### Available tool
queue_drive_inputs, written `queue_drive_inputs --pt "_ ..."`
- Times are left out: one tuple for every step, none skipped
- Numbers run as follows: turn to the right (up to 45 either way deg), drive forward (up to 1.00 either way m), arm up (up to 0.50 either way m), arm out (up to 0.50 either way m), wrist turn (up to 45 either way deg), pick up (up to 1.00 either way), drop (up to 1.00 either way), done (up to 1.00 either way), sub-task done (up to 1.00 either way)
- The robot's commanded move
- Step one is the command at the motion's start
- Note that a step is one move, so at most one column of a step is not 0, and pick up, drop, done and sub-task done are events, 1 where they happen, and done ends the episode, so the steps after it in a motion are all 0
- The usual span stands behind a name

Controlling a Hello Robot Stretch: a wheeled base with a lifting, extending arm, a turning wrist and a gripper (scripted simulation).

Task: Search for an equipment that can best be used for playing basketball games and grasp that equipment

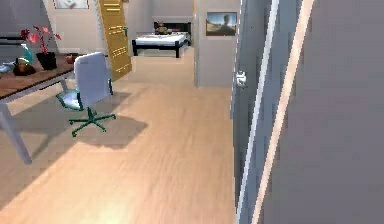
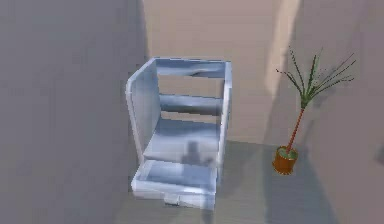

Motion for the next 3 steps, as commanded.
queue_drive_inputs --pt "3.0 0.00 0.00 0.00 0.0 0.00 0.00 0.00 0.00" --pt "0.0 0.15 0.00 0.00 0.0 0.00 0.00 0.00 0.00" --pt "-33.0 0.00 0.00 0.00 0.0 0.00 0.00 0.00 0.00"
